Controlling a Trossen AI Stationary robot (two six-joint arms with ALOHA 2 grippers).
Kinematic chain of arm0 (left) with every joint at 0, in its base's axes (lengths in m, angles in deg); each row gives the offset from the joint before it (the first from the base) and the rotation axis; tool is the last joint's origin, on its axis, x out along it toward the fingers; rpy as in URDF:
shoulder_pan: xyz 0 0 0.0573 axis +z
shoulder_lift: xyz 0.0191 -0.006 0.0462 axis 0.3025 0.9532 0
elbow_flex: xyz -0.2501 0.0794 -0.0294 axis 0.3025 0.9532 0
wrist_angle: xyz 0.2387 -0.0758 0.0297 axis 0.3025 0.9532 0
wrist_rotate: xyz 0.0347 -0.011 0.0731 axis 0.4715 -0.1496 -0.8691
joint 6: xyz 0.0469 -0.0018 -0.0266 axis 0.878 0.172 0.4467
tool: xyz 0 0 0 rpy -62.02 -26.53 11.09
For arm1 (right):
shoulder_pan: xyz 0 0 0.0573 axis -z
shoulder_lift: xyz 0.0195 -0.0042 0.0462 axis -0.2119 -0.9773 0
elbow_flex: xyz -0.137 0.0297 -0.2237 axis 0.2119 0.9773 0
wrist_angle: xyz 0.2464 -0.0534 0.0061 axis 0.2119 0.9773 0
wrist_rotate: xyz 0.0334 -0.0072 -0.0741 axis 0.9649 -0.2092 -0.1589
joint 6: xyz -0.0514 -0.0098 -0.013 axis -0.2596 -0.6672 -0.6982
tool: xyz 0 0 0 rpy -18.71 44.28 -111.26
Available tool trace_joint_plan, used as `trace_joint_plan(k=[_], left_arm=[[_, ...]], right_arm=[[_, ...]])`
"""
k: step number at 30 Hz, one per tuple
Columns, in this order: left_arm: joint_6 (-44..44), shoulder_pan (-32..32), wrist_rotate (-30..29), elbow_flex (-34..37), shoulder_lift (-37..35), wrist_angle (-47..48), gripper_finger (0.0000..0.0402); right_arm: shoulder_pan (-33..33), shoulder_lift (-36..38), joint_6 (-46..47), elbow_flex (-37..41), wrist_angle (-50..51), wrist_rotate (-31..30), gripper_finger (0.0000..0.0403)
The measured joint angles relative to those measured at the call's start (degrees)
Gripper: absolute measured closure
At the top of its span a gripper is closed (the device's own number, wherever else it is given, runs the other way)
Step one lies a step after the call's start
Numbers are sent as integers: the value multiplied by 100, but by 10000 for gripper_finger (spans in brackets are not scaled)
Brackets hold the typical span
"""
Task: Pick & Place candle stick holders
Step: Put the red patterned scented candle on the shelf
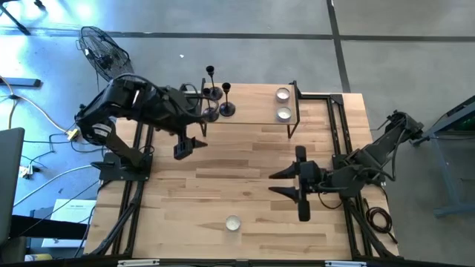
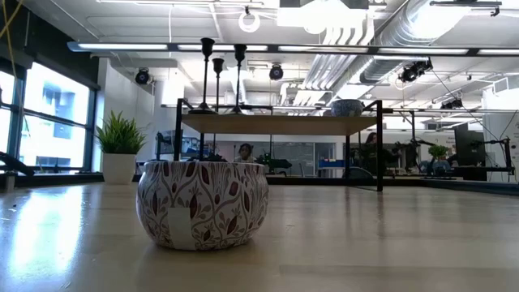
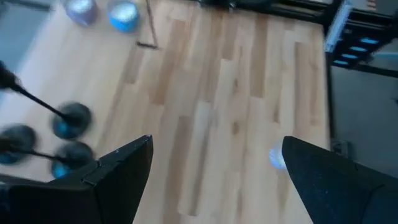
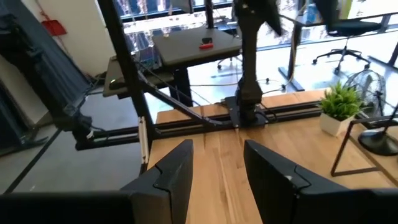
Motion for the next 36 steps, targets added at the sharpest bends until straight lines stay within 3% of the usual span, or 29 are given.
trace_joint_plan(k=[9, 23, 28, 34, 36], left_arm=[[-539, -605, -85, 344, 105, 118, 50], [-967, -1577, 30, 2767, 111, 62, 50], [-1072, -1995, 14, 3495, 110, -271, 50], [-2106, -2281, 305, 4227, 108, -765, 50], [-2547, -2323, 514, 4384, 108, -1110, 50]], right_arm=[[0, -2, -123, 0, 18, -624, 265], [0, -2, 370, 1, -68, -745, 265], [0, -2, -239, 0, -65, -601, 265], [-3, 58, -799, 0, -40, -562, 265], [-46, 132, -728, 0, 108, -299, 265]])
